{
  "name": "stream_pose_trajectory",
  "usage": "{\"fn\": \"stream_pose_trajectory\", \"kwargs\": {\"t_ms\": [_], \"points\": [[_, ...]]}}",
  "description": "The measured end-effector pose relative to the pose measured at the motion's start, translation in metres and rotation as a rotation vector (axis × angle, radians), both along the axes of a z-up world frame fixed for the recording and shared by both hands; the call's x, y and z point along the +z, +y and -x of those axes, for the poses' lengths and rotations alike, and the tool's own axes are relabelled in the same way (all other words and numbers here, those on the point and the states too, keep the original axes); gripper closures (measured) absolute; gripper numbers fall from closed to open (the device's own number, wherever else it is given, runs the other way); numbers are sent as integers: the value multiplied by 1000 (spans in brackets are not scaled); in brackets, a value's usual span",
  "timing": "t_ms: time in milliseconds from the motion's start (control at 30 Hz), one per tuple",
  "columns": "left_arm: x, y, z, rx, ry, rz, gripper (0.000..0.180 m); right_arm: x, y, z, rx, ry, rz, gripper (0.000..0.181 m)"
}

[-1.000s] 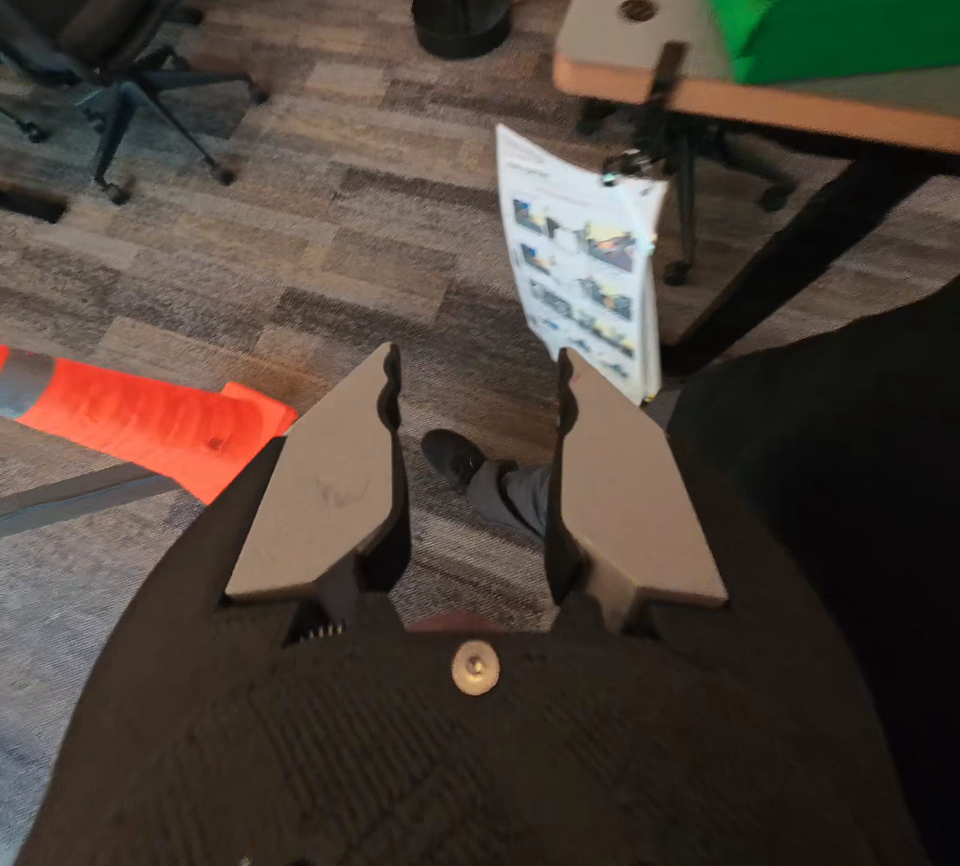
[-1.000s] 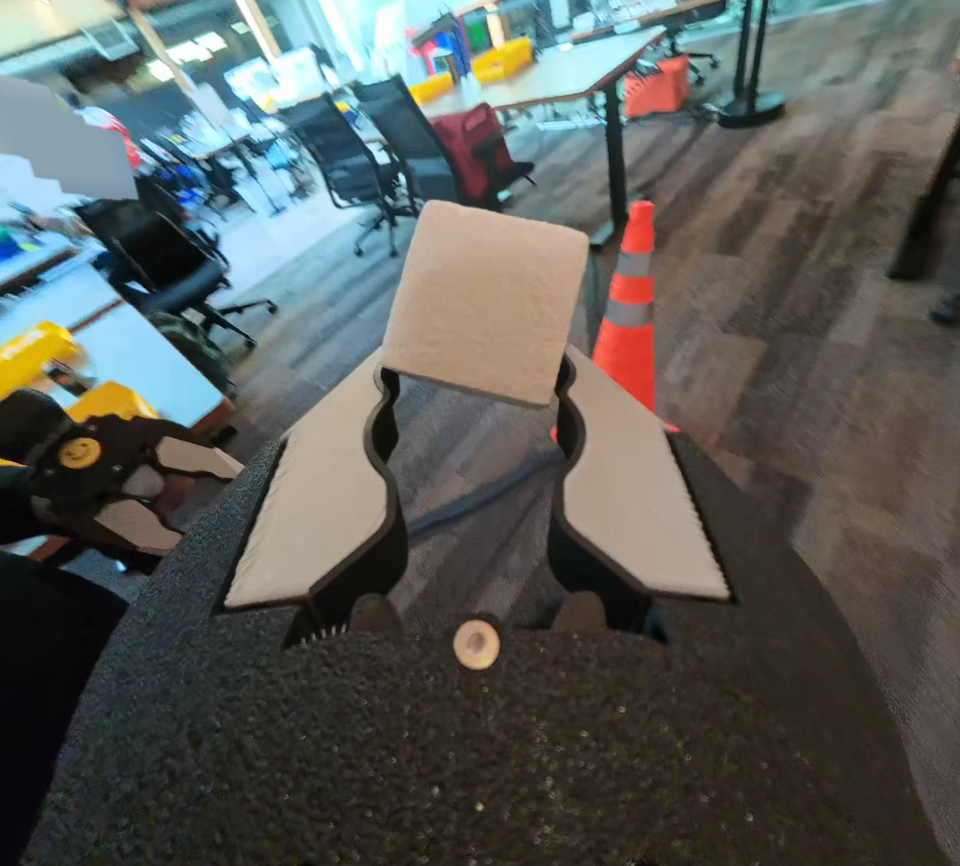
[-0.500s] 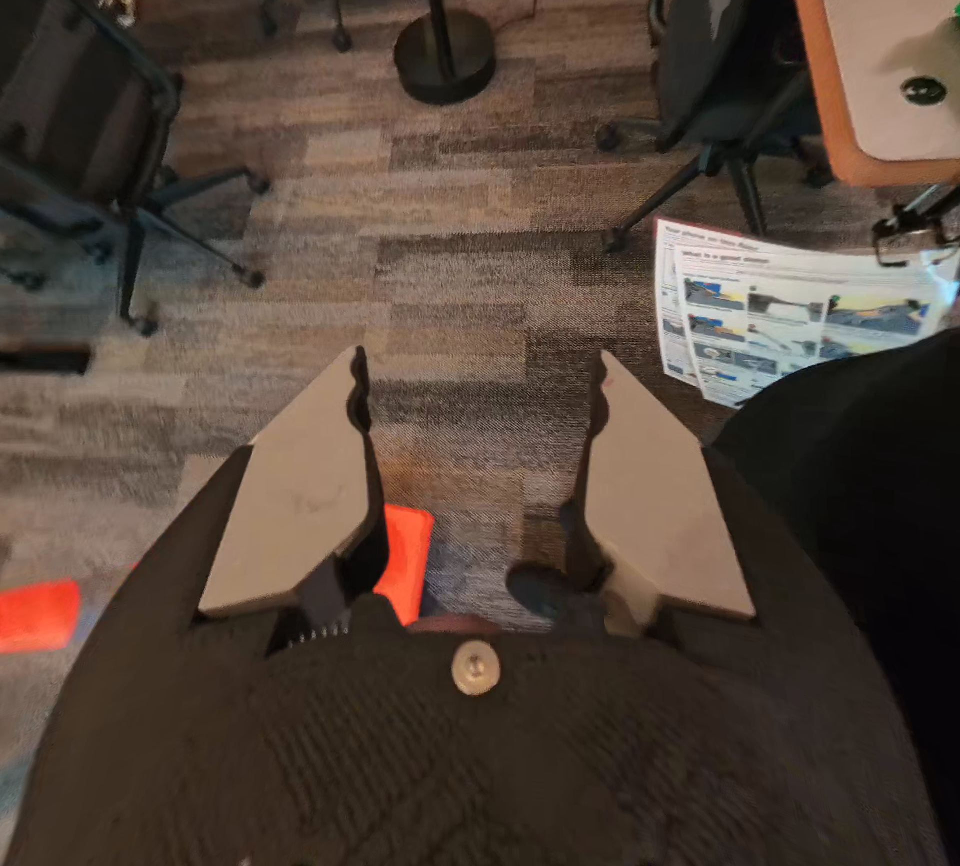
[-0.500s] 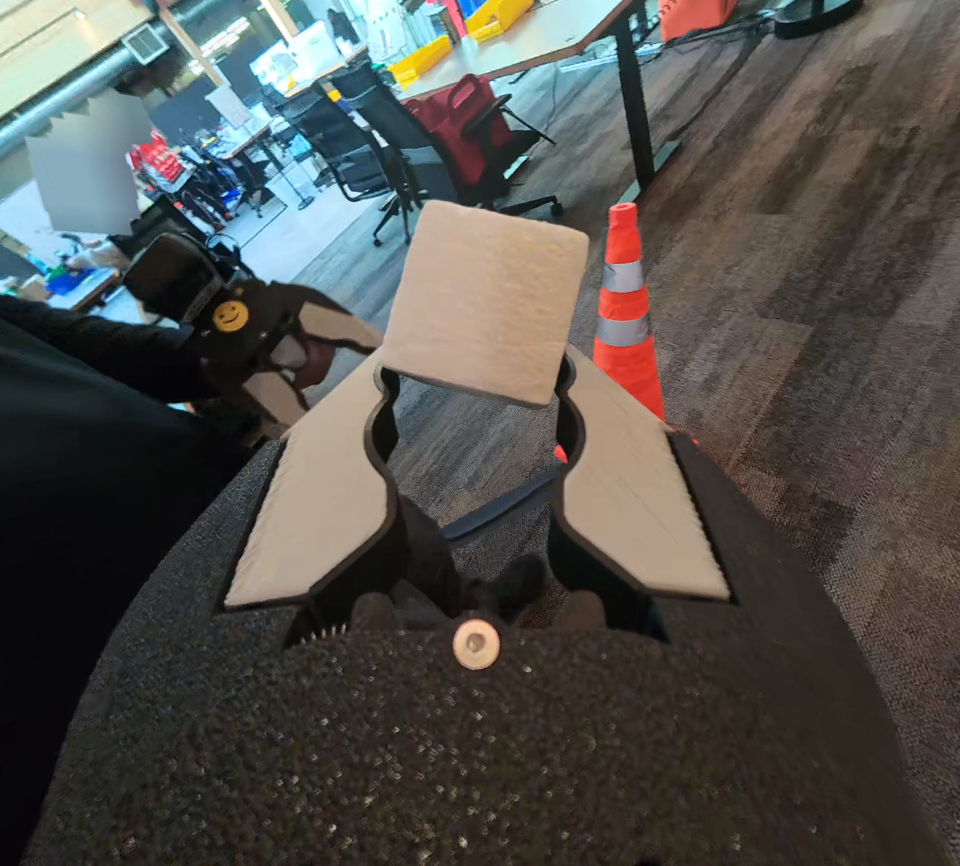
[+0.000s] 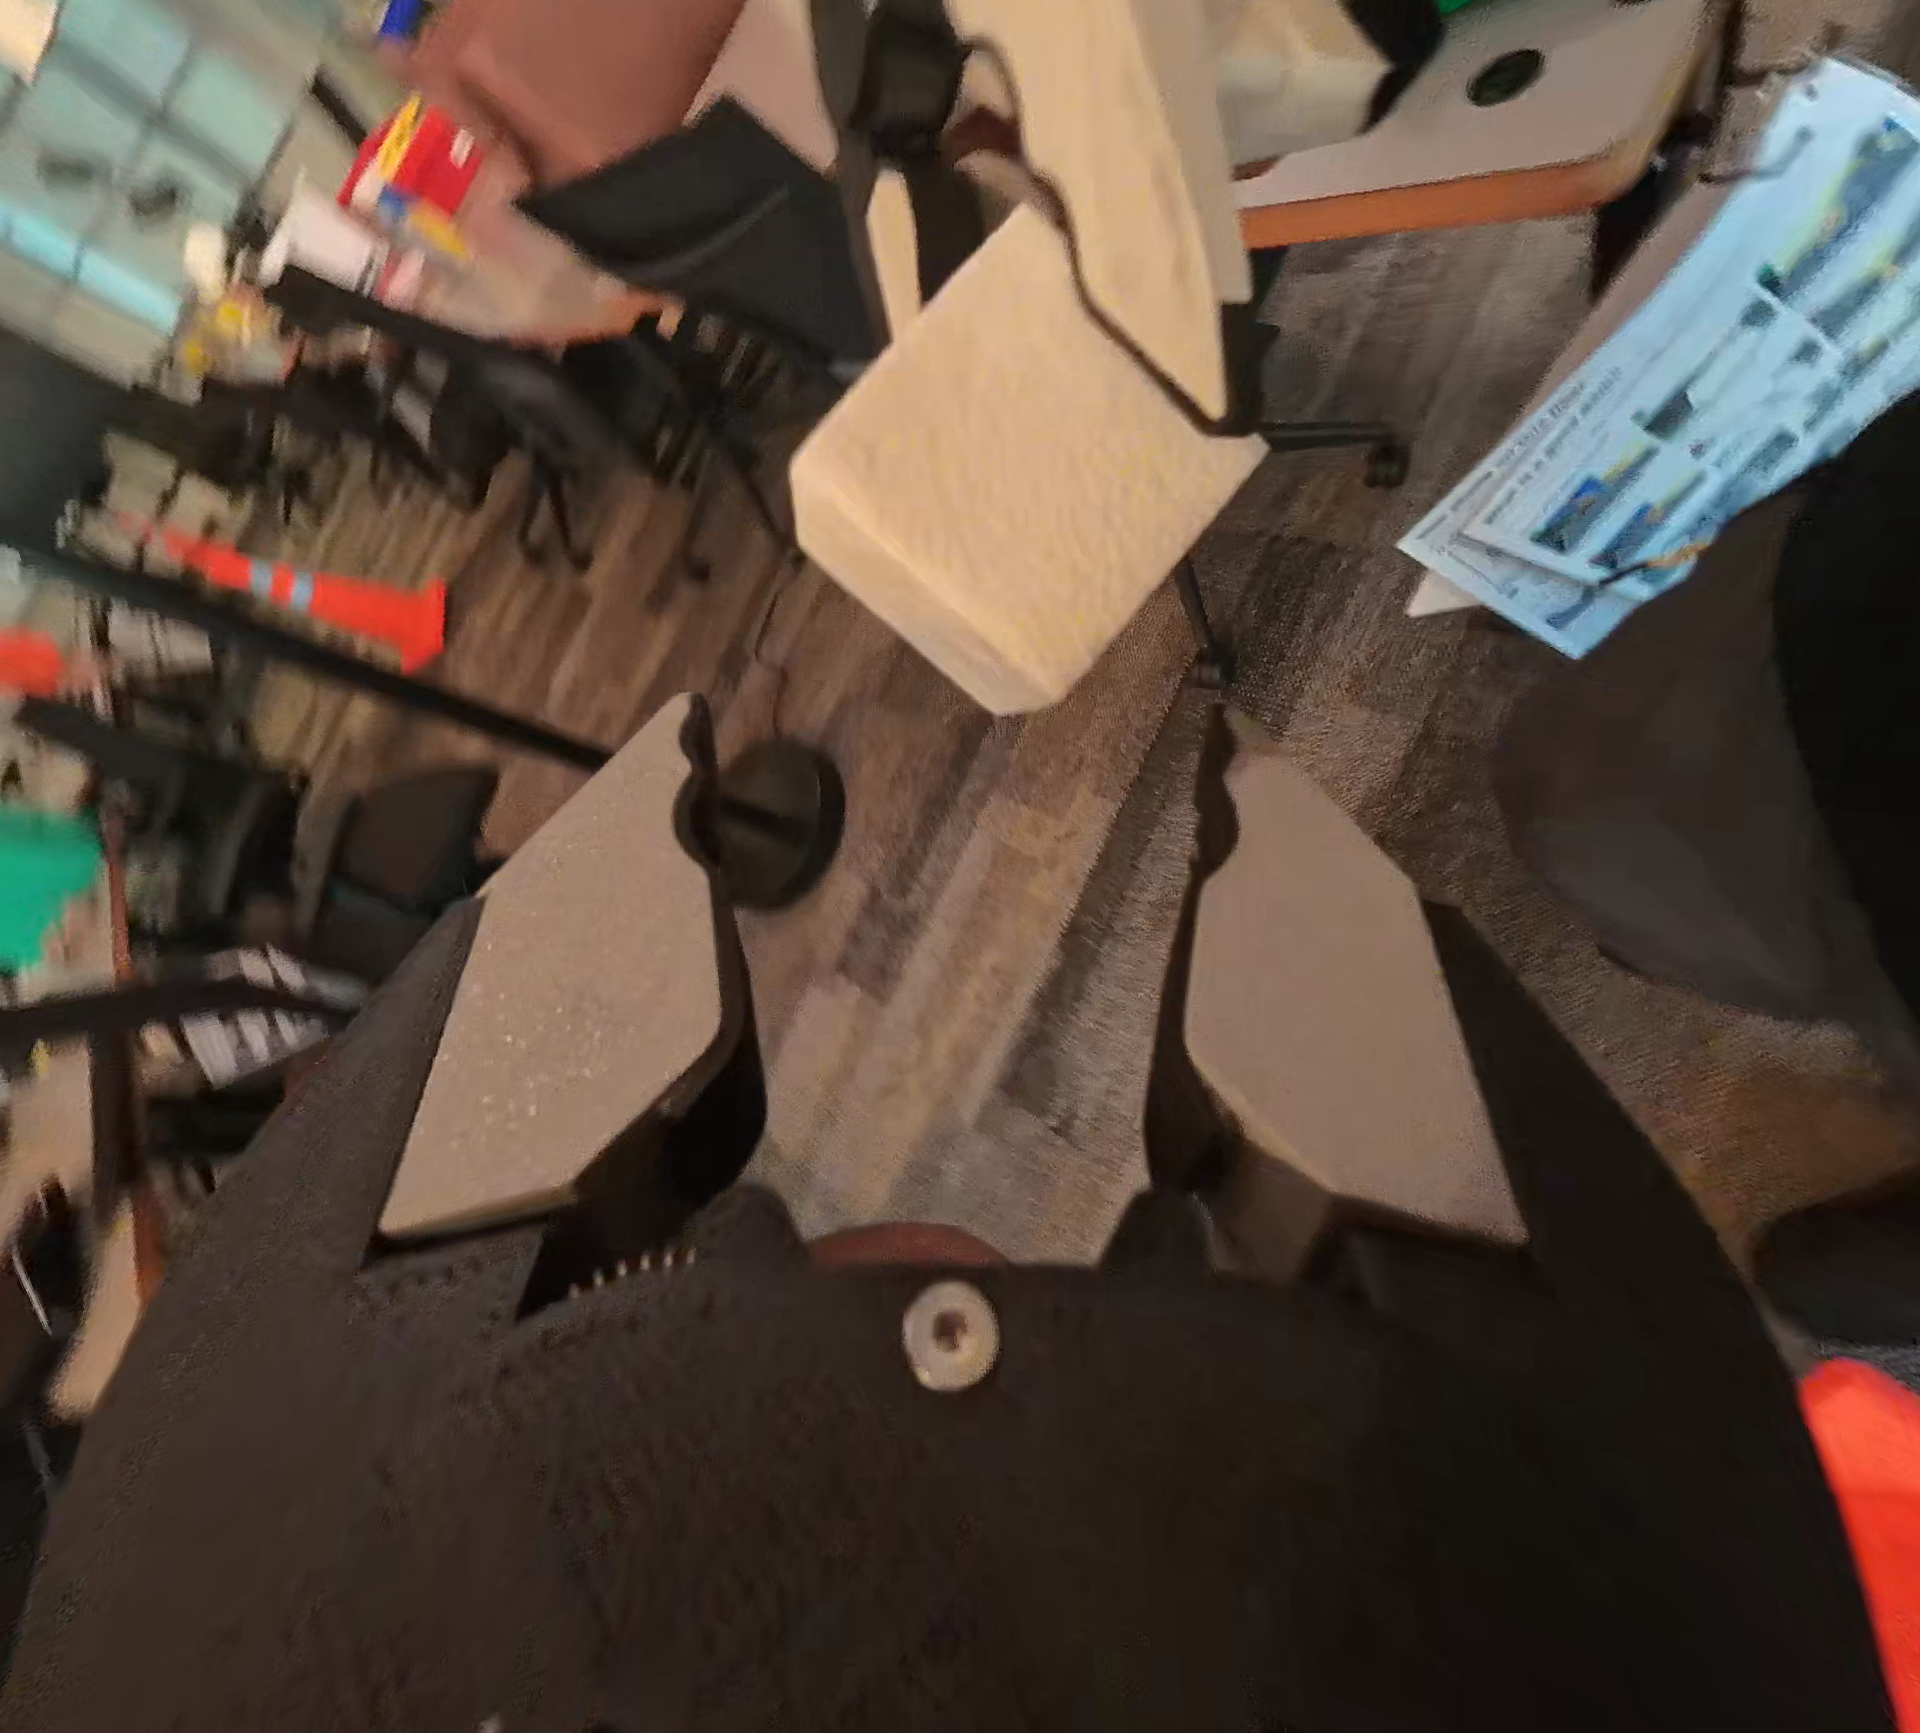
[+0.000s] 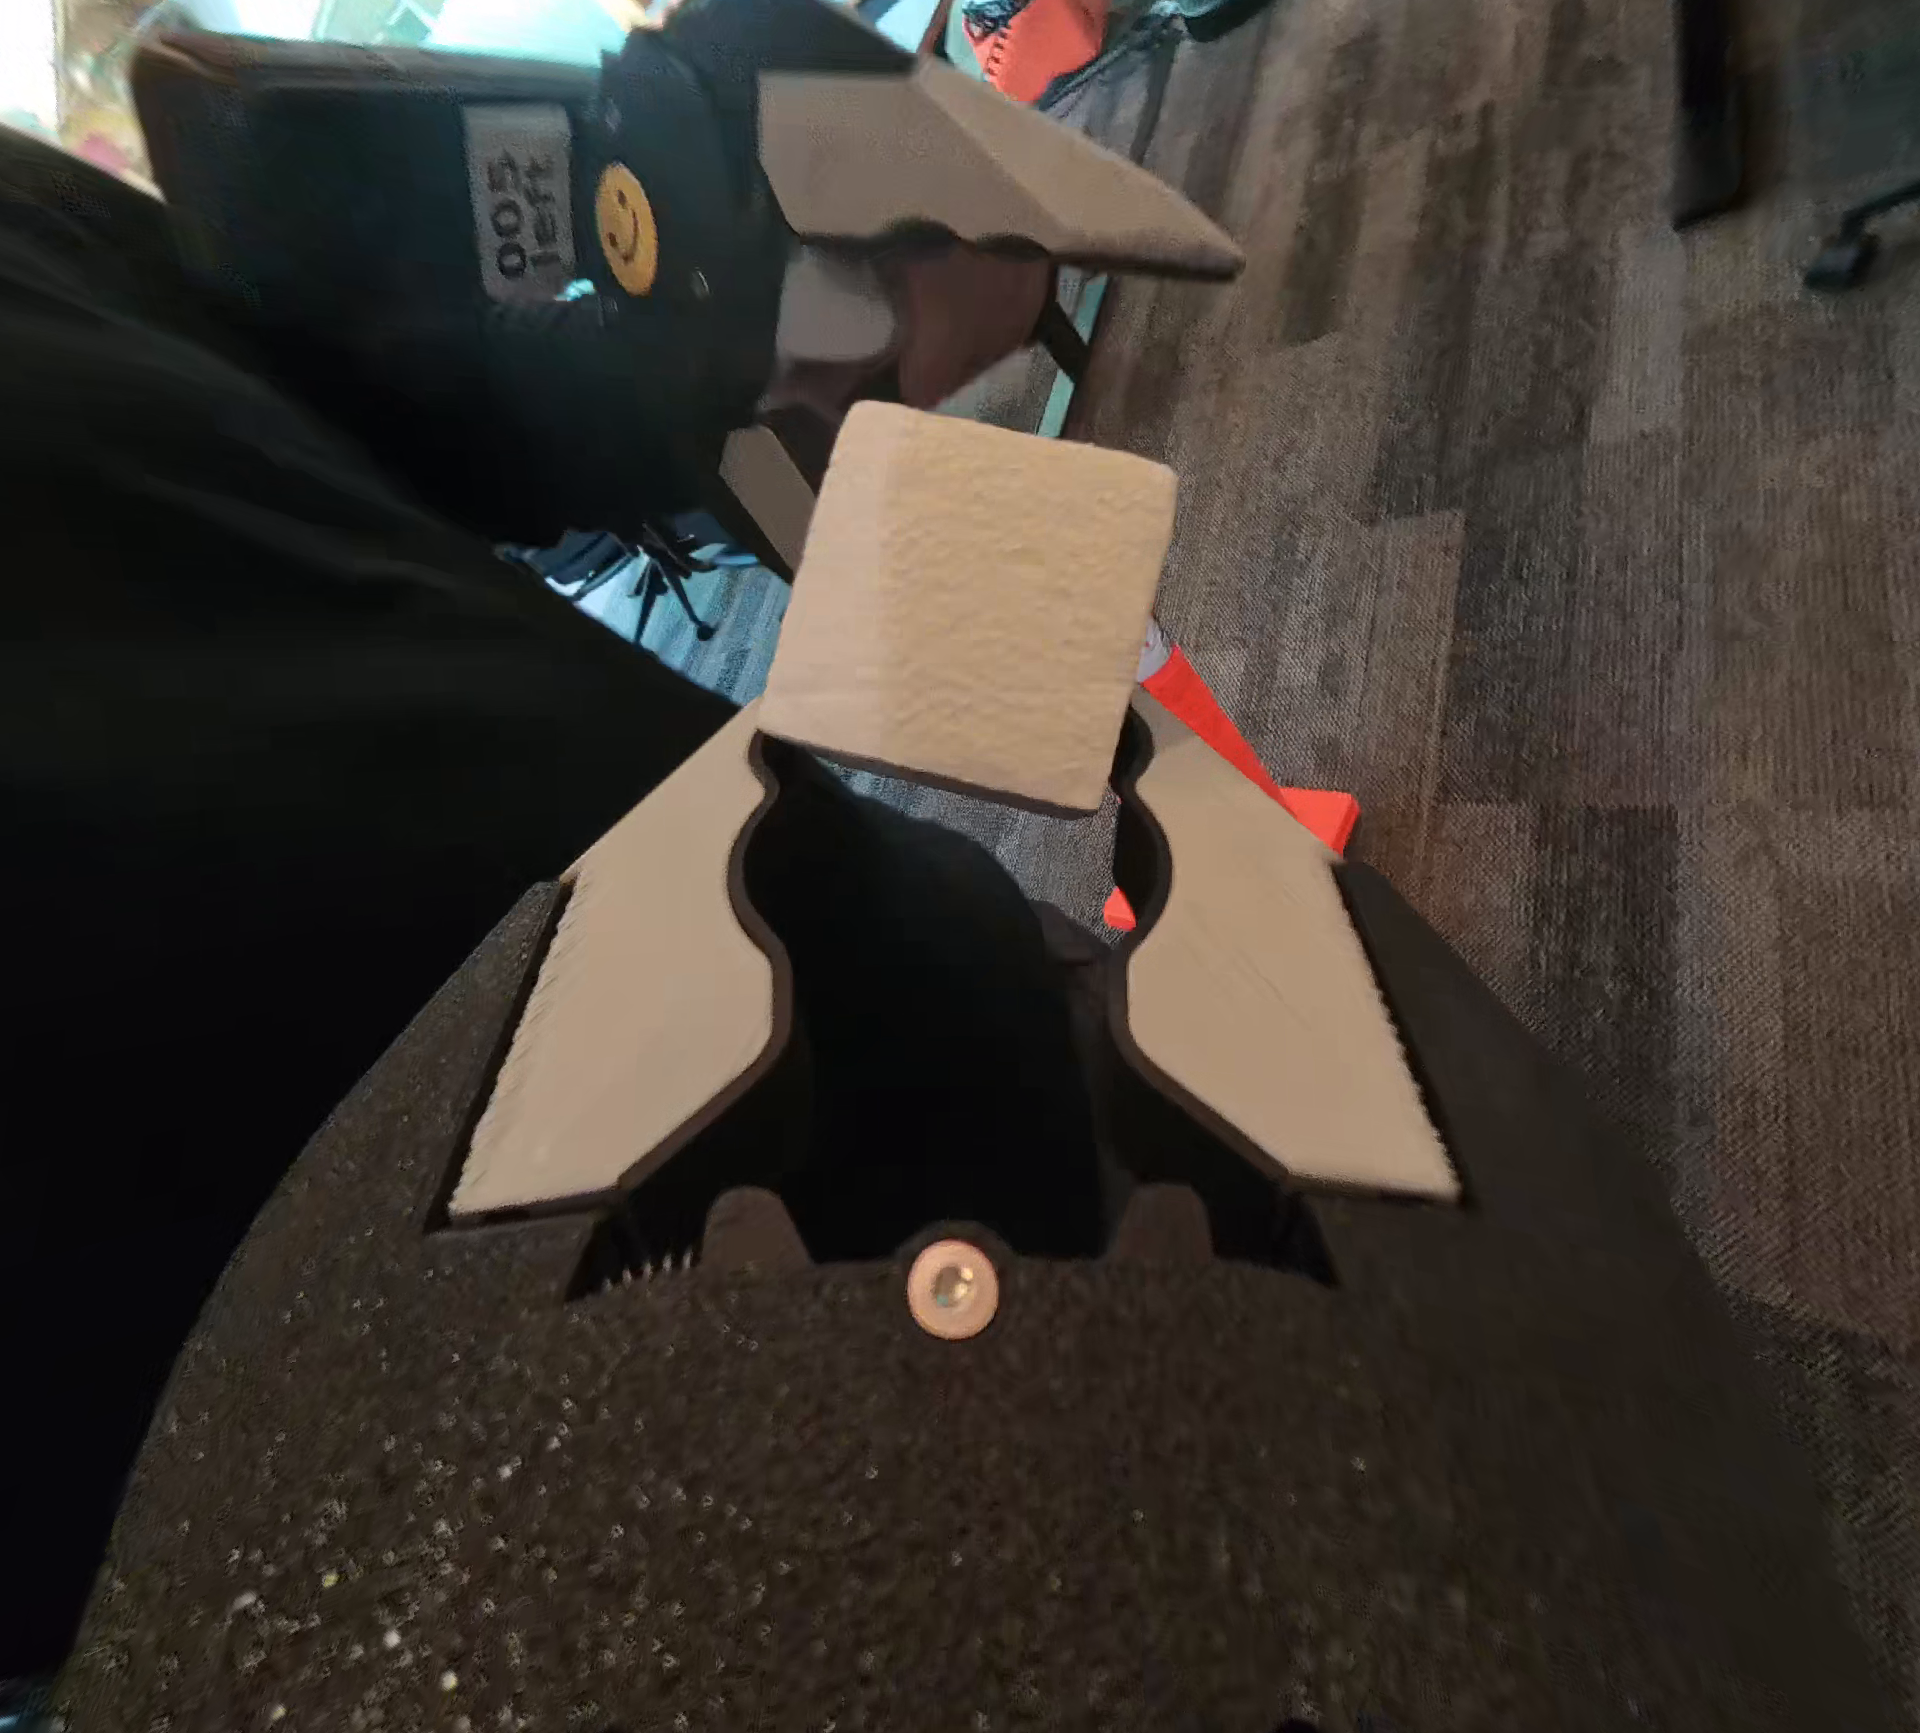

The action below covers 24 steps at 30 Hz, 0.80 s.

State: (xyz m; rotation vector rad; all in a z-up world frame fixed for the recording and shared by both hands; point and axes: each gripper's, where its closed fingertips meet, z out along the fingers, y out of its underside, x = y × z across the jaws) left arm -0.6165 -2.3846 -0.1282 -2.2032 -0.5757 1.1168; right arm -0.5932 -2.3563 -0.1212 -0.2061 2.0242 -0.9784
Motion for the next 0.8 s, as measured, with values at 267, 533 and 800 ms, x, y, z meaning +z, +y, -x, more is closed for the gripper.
{"fn": "stream_pose_trajectory", "kwargs": {"t_ms": [267,533,800], "points": [[-18,33,103,-483,167,306,115,-27,-5,81,-78,-84,-22,121],[-12,61,292,-596,135,330,116,-17,11,272,-293,-267,79,121],[7,96,428,-810,190,238,115,9,41,425,-553,-238,107,123]]}}
